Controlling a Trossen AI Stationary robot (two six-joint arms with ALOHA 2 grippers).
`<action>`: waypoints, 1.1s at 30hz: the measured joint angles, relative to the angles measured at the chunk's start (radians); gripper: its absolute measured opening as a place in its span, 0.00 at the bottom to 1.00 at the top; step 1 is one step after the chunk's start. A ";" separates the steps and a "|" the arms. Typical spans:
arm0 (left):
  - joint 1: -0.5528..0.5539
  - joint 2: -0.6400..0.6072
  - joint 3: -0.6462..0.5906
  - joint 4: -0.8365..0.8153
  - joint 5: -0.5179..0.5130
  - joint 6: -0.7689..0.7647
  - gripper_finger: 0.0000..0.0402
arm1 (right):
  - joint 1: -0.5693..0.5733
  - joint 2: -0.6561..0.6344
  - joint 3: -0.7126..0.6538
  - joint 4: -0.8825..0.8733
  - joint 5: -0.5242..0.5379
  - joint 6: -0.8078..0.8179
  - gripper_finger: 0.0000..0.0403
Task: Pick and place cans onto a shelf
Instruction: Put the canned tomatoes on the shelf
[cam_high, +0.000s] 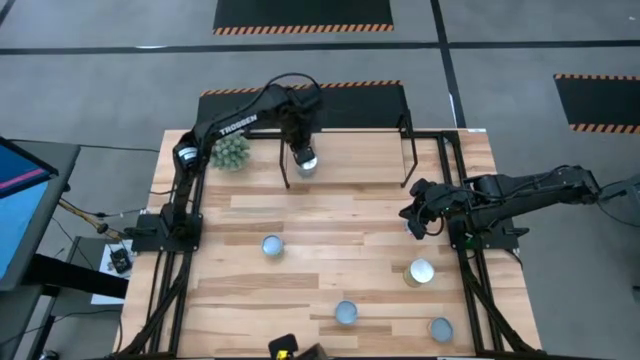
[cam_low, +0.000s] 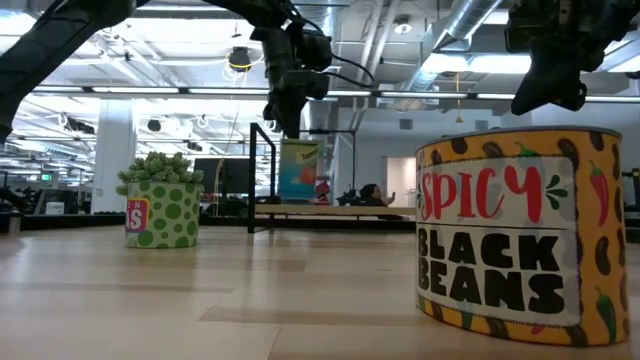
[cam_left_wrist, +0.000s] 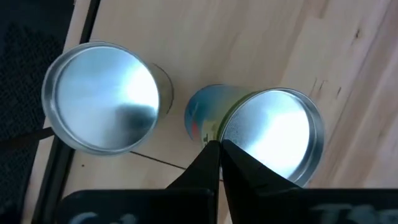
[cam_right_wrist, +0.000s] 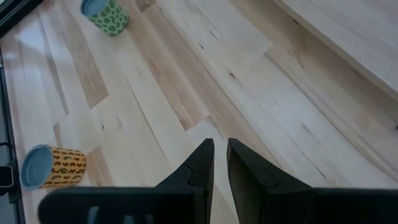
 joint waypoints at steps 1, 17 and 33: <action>0.002 0.000 0.000 -0.001 0.001 0.008 0.00 | 0.000 0.000 0.000 0.000 0.000 0.000 0.17; -0.001 -0.001 -0.001 0.000 -0.007 -0.015 0.00 | 0.000 0.000 0.000 0.000 0.000 0.000 0.17; -0.026 -0.003 -0.024 0.030 -0.079 0.004 0.00 | 0.000 0.000 0.000 -0.001 -0.003 0.000 0.17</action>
